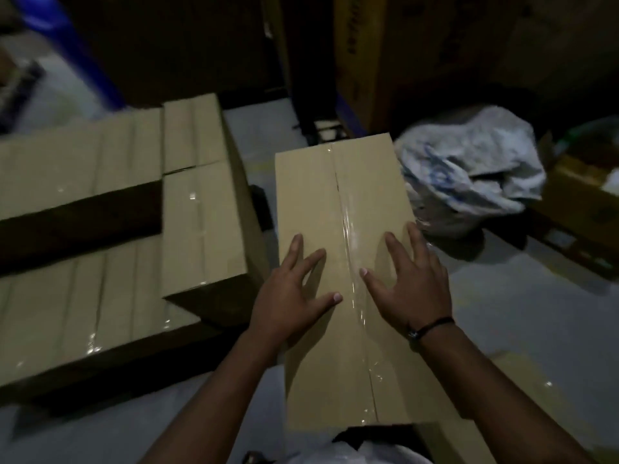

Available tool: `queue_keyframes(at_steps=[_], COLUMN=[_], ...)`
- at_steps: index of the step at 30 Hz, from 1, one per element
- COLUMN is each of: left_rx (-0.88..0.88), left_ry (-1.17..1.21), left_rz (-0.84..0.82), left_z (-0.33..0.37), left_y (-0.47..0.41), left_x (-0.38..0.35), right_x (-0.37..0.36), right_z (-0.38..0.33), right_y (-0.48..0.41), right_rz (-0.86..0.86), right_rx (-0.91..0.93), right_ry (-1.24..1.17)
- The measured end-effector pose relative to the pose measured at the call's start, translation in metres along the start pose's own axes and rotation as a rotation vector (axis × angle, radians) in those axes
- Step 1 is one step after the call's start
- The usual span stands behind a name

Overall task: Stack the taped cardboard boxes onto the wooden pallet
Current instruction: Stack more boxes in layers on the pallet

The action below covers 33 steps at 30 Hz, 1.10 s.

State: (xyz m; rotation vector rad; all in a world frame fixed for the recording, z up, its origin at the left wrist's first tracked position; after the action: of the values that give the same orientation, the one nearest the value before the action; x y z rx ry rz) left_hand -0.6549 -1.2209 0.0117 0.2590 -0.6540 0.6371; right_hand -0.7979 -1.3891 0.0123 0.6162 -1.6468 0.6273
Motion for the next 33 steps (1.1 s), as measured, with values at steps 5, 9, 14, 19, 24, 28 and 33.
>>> queue_keyframes(at_steps=[5, 9, 14, 19, 24, 28, 33], left_rx=[0.092, 0.148, 0.187, 0.233, 0.296, 0.335, 0.376], left_ry=[0.010, -0.030, -0.096, -0.110, -0.108, -0.104, -0.098], left_rz=[0.211, 0.325, 0.401, 0.425, 0.463, 0.480, 0.463], left_z=[-0.053, -0.095, -0.141, -0.186, -0.232, -0.265, -0.301], left_y=[0.089, 0.166, 0.242, 0.277, 0.280, 0.264, 0.225], left_x=[0.103, 0.180, 0.256, 0.307, 0.339, 0.357, 0.379], right_x=[0.026, 0.034, 0.025, 0.006, -0.018, -0.045, -0.070], right_z=[-0.137, -0.243, -0.352, -0.423, -0.463, -0.487, -0.521], right_y=[0.020, 0.054, 0.097, 0.125, 0.133, 0.120, 0.081], right_rz=[0.047, 0.049, 0.038, -0.011, -0.094, -0.147, -0.163], right_rx=[0.233, 0.380, 0.471, 0.496, 0.510, 0.522, 0.527], right_ry=[0.017, 0.035, -0.040, -0.097, -0.157, -0.189, -0.197])
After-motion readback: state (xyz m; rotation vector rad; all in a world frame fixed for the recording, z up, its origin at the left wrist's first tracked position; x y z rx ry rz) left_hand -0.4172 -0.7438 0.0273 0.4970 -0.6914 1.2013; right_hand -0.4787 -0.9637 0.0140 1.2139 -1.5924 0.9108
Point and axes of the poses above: each hand's wrist, its own y-axis away from the middle knuckle, its own x-axis out of the back of the hand, z = x × y, the point moved 5 cm from there along -y, towards the middle knuckle, and after that the axes turned 15 degrees about y, right-handed, at the moved point
